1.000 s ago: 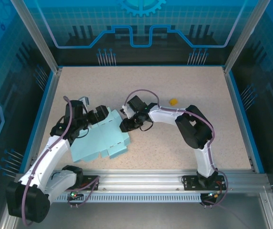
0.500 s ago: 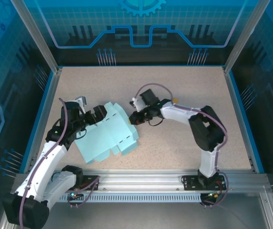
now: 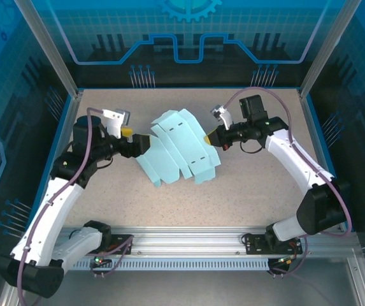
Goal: Fold the paper box
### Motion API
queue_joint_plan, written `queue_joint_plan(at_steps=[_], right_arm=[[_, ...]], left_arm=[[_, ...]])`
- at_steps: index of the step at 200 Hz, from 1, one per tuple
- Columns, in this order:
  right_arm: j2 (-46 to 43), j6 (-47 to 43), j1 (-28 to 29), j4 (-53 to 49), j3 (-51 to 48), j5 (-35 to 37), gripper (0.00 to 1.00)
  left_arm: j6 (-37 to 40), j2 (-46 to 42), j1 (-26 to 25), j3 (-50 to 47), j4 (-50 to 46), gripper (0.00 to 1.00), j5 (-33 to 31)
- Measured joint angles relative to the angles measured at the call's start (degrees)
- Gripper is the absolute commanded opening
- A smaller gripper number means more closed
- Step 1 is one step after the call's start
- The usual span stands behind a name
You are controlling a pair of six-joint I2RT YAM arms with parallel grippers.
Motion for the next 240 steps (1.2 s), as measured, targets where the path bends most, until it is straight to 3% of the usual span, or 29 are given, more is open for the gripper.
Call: queue_joint_plan(at_steps=[58,119,138,173,240], right_arm=[[-0.1,-11.1,-1.2,-10.0,10.1,-4.1,0.00],[0.2,-17.4,0.8,-17.6,15.5,-5.2,0.00],[0.9,-18.2,2.4,-18.7,15.5,-4.9,0.00],[1.7,-19.6,4.9,-20.5,15.7,-3.3,0.00],[1.7,-23.2,5.0,-22.1,16.9,-2.3,0.00]], left_arm=[[18.8,4.7,-0.7,8.8,-4.8,0.92,1.9],[29.9,10.2,-3.2,16.2,-8.7,0.91,5.2],[31.7,12.4,-3.2,17.4,-10.3,0.86,6.6],[34.2,15.9,-3.3,19.2,-15.1,0.65,12.6],[34.3,17.3,-3.3,20.0,-20.0,0.35,20.7]])
